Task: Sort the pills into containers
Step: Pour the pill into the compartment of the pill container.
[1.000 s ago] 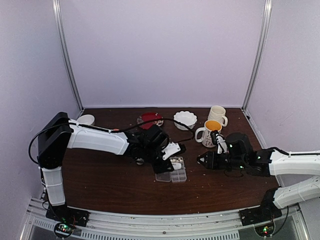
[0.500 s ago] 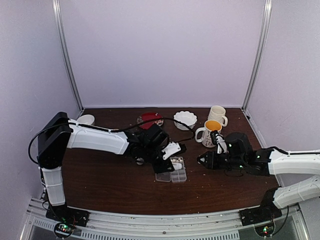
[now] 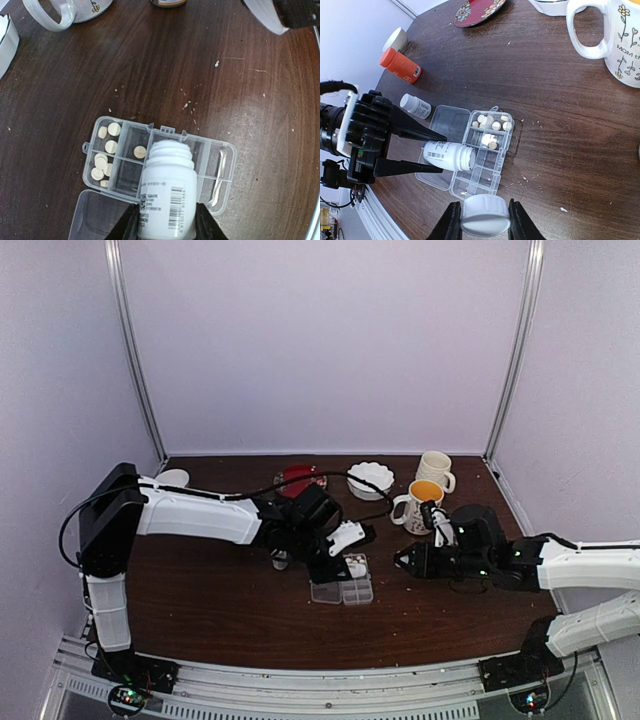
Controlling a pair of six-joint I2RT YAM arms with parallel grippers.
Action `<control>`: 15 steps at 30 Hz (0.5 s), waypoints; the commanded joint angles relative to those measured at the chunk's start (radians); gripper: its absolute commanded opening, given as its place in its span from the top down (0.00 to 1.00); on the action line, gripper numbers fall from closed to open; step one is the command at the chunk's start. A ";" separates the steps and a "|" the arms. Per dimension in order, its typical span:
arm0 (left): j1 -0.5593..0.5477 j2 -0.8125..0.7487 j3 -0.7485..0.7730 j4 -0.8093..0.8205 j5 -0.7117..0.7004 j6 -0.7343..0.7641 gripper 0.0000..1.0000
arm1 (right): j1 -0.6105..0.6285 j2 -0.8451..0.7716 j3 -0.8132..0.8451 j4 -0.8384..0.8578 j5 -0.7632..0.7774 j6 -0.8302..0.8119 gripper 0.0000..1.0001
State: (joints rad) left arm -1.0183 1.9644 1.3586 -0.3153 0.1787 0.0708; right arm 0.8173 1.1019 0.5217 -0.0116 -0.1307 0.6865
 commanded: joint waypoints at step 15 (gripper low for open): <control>-0.005 0.035 0.076 -0.049 -0.015 -0.019 1.00 | -0.012 -0.016 0.012 0.001 -0.004 0.000 1.00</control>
State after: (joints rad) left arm -1.0183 1.9984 1.3773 -0.3244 0.1562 0.0616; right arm 0.8116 1.0996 0.5217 -0.0116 -0.1310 0.6857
